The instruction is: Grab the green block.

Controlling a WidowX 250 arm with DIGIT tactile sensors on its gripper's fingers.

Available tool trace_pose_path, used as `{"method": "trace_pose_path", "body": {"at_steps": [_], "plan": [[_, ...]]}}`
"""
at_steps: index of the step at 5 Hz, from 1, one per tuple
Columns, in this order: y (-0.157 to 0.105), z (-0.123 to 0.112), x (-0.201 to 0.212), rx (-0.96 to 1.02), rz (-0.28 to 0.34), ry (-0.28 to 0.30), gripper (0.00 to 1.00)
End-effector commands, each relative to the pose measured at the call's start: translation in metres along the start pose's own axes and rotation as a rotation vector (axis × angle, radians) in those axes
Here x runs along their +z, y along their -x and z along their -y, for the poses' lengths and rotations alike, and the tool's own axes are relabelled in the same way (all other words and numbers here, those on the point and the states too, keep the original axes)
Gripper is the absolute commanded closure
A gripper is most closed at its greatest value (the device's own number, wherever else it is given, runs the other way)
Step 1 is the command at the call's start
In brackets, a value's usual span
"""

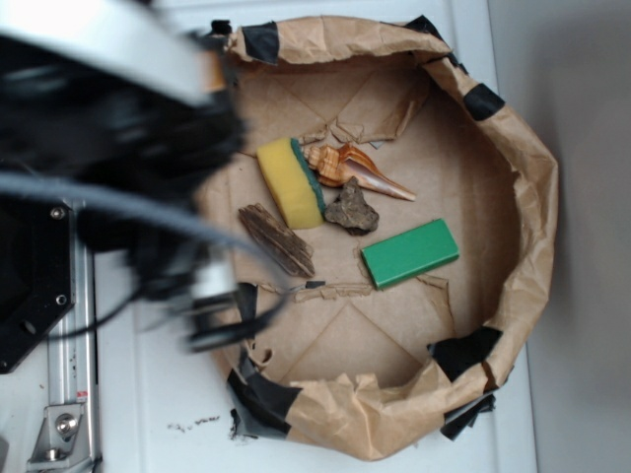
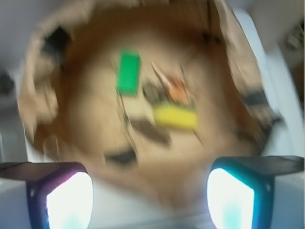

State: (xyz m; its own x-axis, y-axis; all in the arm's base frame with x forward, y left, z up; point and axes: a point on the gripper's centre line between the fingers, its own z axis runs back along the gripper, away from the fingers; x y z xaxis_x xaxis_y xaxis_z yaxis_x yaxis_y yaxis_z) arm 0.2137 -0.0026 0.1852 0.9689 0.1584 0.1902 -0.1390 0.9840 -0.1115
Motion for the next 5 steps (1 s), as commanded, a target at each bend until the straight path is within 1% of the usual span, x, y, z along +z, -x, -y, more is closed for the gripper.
{"method": "trace_pose_path", "body": {"at_steps": [1, 3, 4, 5], "plan": [[-0.073, 0.006, -0.067, -0.009, 0.092, 0.046, 0.00], [-0.084, 0.027, -0.111, -0.166, 0.076, 0.024, 0.00], [-0.076, 0.030, -0.117, -0.181, 0.065, 0.051, 0.00], [-0.065, 0.040, -0.132, -0.199, 0.034, 0.083, 0.00]]}}
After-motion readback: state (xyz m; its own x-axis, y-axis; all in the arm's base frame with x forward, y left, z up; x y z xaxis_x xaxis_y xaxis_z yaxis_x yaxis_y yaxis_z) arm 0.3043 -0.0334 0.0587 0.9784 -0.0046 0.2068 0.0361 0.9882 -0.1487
